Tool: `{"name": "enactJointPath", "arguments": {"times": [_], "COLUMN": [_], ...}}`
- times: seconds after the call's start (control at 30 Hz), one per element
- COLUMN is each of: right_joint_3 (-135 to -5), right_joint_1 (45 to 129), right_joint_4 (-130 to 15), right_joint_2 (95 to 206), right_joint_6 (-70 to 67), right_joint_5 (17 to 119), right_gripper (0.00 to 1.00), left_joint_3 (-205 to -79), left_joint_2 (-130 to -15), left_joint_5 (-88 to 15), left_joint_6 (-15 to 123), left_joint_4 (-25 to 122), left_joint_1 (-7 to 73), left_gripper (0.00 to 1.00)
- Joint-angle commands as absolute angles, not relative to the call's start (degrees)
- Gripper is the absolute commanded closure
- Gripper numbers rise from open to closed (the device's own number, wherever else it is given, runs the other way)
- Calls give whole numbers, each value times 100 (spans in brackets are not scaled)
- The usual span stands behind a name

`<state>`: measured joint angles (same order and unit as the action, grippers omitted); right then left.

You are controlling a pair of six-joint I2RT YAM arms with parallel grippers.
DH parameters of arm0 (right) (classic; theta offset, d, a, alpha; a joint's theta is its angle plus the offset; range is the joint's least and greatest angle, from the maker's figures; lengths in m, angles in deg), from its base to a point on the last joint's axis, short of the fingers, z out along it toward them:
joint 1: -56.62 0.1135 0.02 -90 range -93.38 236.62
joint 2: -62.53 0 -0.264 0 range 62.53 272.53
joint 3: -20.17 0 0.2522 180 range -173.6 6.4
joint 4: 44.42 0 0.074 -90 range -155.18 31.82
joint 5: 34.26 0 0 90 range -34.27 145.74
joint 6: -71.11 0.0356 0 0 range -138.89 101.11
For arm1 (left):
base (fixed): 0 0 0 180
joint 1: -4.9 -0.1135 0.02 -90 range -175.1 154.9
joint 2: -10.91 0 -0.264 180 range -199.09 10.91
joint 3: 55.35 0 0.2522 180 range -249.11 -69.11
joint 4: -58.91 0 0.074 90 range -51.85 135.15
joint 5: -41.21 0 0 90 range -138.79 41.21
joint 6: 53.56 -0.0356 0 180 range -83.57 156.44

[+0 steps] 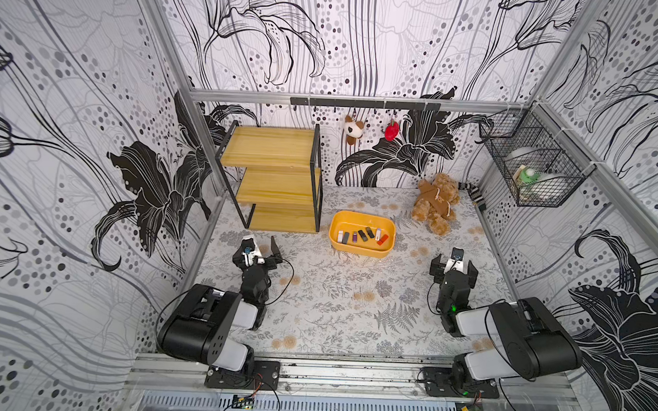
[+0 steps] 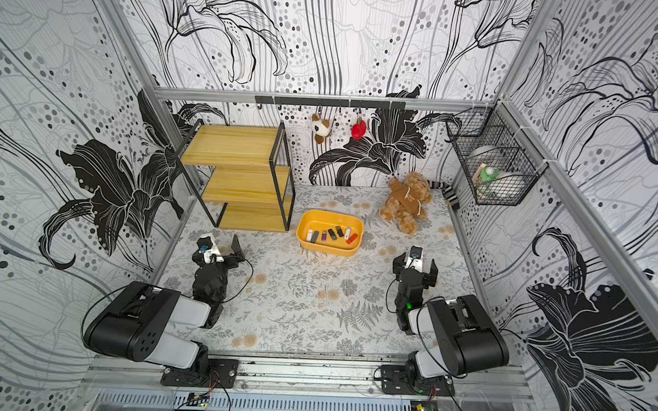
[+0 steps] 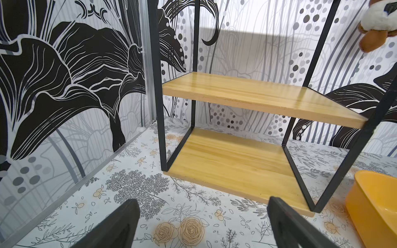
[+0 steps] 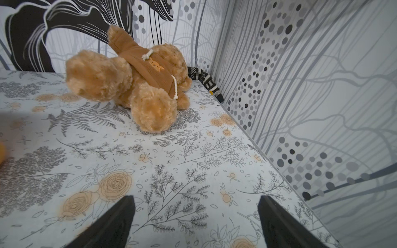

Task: Put the usb flash drive into the storage box
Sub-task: Reset both arms

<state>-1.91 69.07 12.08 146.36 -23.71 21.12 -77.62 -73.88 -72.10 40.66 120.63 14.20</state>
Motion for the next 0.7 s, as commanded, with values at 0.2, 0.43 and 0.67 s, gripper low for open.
{"name": "enactJointPath", "arguments": {"times": [0.2,0.43,0.67], "right_joint_3": [778,362,-558], "right_joint_1": [6884,6654,5908], "right_joint_4": [3742,3596,1125], "right_joint_2": [14887,15295,14862], "right_joint_6": [-2703,-2806,-2049], "right_joint_5": [2946,3713,4237], "right_gripper": [5,5,5], "left_joint_3": [-7640,-7638,-7659], "left_joint_2": [-7404,-7409,-7417], "left_joint_5": [-7226,-7232,-7251], "left_joint_6": [3966,3960,3969], "left_joint_4": [12557,12558,12522], "left_joint_1": [1485,1492,1501], "left_gripper": [2,2,2]}}
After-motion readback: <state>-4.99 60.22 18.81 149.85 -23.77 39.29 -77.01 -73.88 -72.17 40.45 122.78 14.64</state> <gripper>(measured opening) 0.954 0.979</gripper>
